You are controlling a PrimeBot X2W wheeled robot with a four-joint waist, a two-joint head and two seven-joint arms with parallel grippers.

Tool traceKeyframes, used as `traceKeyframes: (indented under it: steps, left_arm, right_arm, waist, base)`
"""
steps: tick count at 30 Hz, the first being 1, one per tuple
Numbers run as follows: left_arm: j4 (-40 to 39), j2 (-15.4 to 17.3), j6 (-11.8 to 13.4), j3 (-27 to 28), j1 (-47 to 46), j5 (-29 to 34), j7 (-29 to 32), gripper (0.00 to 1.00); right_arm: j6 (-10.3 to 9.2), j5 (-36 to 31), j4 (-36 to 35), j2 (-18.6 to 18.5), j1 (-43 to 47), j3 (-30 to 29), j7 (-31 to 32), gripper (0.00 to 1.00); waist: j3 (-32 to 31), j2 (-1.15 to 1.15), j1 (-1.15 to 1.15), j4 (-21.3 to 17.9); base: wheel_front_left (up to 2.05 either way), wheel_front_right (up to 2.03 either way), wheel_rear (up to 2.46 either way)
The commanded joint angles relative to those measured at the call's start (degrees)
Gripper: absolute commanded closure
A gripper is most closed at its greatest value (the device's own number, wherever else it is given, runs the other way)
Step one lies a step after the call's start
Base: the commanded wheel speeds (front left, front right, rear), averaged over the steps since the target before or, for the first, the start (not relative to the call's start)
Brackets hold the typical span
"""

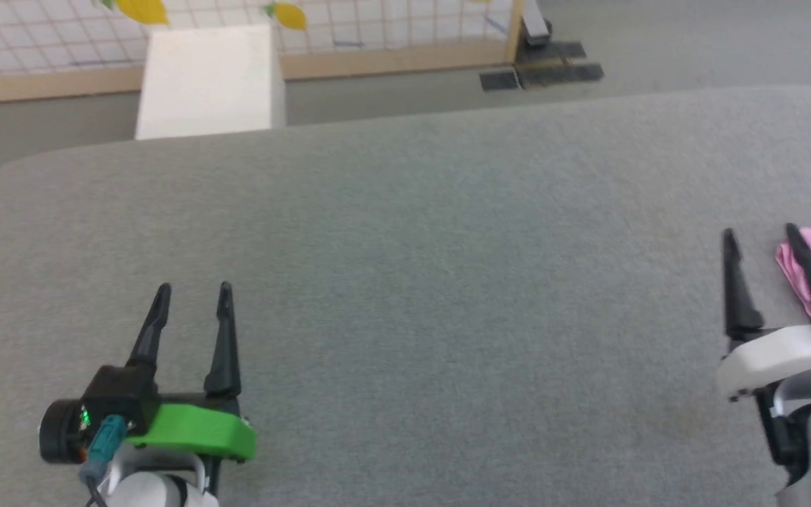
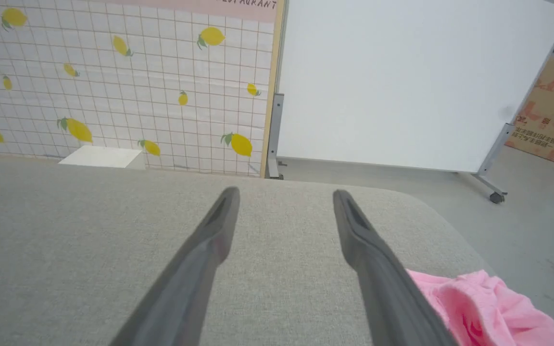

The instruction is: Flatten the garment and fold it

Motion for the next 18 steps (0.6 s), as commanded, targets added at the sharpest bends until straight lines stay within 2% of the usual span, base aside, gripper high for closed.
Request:
traceKeyframes:
  steps: [1,9,18]
  left_arm:
    - [0.37,0.60,0.41,0.40,1.09,-0.38,-0.38,0.00]
    - [1.66,1.21,0.51,0.57,4.34,-0.67,-0.45,0.00]
    - [3.75,1.06,-0.31,-0.20,6.28,-1.52,-0.53,0.00]
  right_arm:
    - [-0.09,0.49,-1.66,0.64,1.52,0.76,0.47,0.00]
    - [-0.09,2.45,-9.41,2.97,9.08,5.21,2.50,0.00]
    - [-0.09,3.68,-12.92,4.21,16.30,8.50,4.08,0.00]
  waist:
    - [-2.89,0.43,0.00,2.73]
    - [-5.97,0.43,0.00,3.91]
    - [-7.92,0.43,0.00,4.33]
  base:
    - [0.00,0.00,0.00]
    - [0.00,0.00,0.00]
    - [0.00,0.00,0.00]
